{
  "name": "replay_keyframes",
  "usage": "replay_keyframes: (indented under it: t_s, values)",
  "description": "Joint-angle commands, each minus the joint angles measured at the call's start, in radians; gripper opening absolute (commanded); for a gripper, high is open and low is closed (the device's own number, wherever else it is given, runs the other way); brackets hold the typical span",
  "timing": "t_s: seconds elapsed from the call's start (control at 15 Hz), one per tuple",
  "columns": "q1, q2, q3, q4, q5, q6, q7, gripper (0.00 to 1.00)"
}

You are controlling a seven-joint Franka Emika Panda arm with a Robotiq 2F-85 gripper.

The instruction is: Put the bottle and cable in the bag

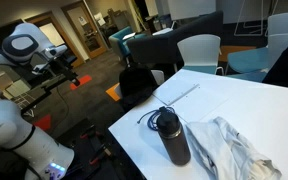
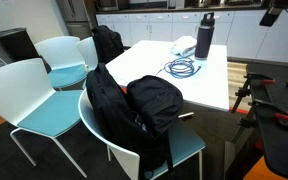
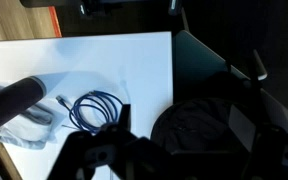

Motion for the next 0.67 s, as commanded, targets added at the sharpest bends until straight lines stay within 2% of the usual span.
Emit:
replay_keyframes:
  t_s: [0.0,0.33,0.47,0.6]
  values:
    - [0.018,0.006,-0.018,0.001,-0.016,-0.001,0.013,1.0]
    - [0.016,-0.007,-0.027,0.001,-0.025,-0.004,-0.001,1.0]
    - [0.005,-0.042,-0.062,0.008,-0.059,-0.046,-0.042,1.0]
    - [-0.009,-0.085,-0.127,0.013,-0.114,-0.08,-0.108,1.0]
